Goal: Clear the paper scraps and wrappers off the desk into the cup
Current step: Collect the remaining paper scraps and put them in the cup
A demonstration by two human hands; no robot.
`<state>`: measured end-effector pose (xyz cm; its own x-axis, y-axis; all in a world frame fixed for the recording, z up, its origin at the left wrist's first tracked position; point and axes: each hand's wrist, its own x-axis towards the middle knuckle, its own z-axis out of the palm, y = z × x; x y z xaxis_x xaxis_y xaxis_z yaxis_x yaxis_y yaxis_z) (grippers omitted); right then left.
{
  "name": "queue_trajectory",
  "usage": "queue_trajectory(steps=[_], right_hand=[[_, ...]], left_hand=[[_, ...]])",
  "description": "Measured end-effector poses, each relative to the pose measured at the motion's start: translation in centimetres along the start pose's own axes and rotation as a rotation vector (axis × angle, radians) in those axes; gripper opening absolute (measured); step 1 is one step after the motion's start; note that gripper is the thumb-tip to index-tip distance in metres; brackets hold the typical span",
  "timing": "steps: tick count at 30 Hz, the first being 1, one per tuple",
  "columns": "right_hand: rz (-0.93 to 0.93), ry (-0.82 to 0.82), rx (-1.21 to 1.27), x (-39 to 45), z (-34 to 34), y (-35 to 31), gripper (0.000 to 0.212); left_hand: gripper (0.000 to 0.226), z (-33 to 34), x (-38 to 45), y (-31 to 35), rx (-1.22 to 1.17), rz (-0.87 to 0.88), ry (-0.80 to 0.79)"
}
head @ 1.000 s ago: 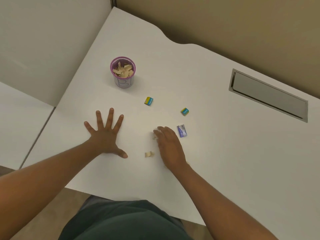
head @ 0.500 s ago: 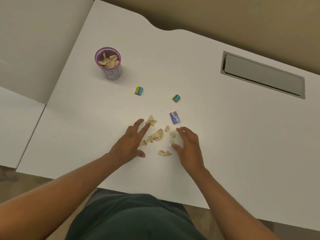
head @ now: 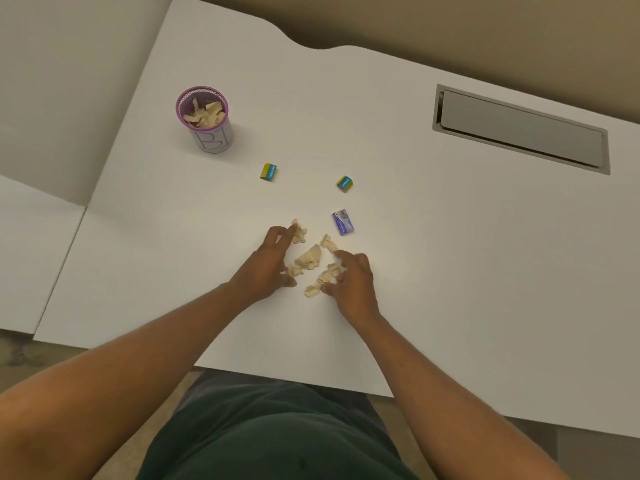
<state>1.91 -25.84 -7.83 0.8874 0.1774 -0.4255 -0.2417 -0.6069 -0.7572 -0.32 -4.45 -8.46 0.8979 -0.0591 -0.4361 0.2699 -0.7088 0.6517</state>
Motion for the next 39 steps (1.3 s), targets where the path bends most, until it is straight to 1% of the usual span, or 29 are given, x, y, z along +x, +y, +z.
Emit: queue_trajectory(steps=[3,5,6,7,10,11,13,15,19,22,24,27,30,31,36,39], right_hand=[[-0.081,-0.013,-0.090,1.3,-0.3,-1.2,0.064],[-0.186,0.014,-0.239,1.7,-0.9,-1.5,0.068],[-0.232,0.020,-0.333,1.8,-1.2,-1.7,0.075],[-0.259,0.009,-0.429,1.8,-1.3,-1.8,0.087],[-0.216,-0.112,-0.654,1.9,-0.8,-2.6,0.129],[-0.196,-0.152,-0.695,2.0,-0.4,-2.8,0.137],[-0.179,-0.202,-0.748,2.3,0.3,-3.2,0.141],[-0.182,-0.214,-0.763,2.2,0.8,-3.4,0.130],[-0.227,-0.197,-0.660,1.4,1.0,-3.3,0.088],[-0.231,-0.152,-0.566,0.9,1.2,-2.9,0.059],[-0.241,-0.127,-0.527,0.5,1.5,-2.7,0.049],[-0.253,-0.091,-0.536,0.2,1.7,-2.7,0.034],[-0.301,-0.061,-0.631,0.4,1.7,-2.8,0.028],[-0.311,-0.056,-0.653,0.6,1.6,-2.8,0.030],[-0.321,-0.031,-0.644,1.2,1.1,-2.3,0.031],[-0.283,0.034,-0.499,1.5,0.9,-2.3,0.028]], left_hand=[[0.126,0.1,0.5,0.5,-0.021,0.007,-0.008],[0.132,-0.6,0.7,0.6,0.008,-0.003,0.006],[0.137,-1.1,0.9,0.6,0.045,-0.009,0.016],[0.143,-1.6,1.0,0.7,0.088,-0.018,0.020],[0.156,-2.5,1.7,1.1,0.182,-0.032,-0.045],[0.157,-2.7,2.0,1.3,0.192,-0.022,-0.080],[0.153,-2.6,2.5,1.7,0.205,0.013,-0.130],[0.140,-2.2,2.7,1.7,0.231,0.045,-0.132],[0.109,-1.3,2.1,0.8,0.229,0.104,-0.097],[0.096,-0.9,1.3,0.7,0.247,0.153,-0.098],[0.085,-0.5,0.8,1.1,0.261,0.183,-0.113],[0.055,0.1,0.2,1.8,0.262,0.219,-0.103],[0.027,0.5,0.1,2.4,0.222,0.204,-0.040],[0.023,0.5,0.1,2.5,0.216,0.183,-0.019],[0.022,0.7,0.5,1.7,0.189,0.077,0.104],[0.018,0.2,0.6,0.9,0.114,0.027,0.151]])
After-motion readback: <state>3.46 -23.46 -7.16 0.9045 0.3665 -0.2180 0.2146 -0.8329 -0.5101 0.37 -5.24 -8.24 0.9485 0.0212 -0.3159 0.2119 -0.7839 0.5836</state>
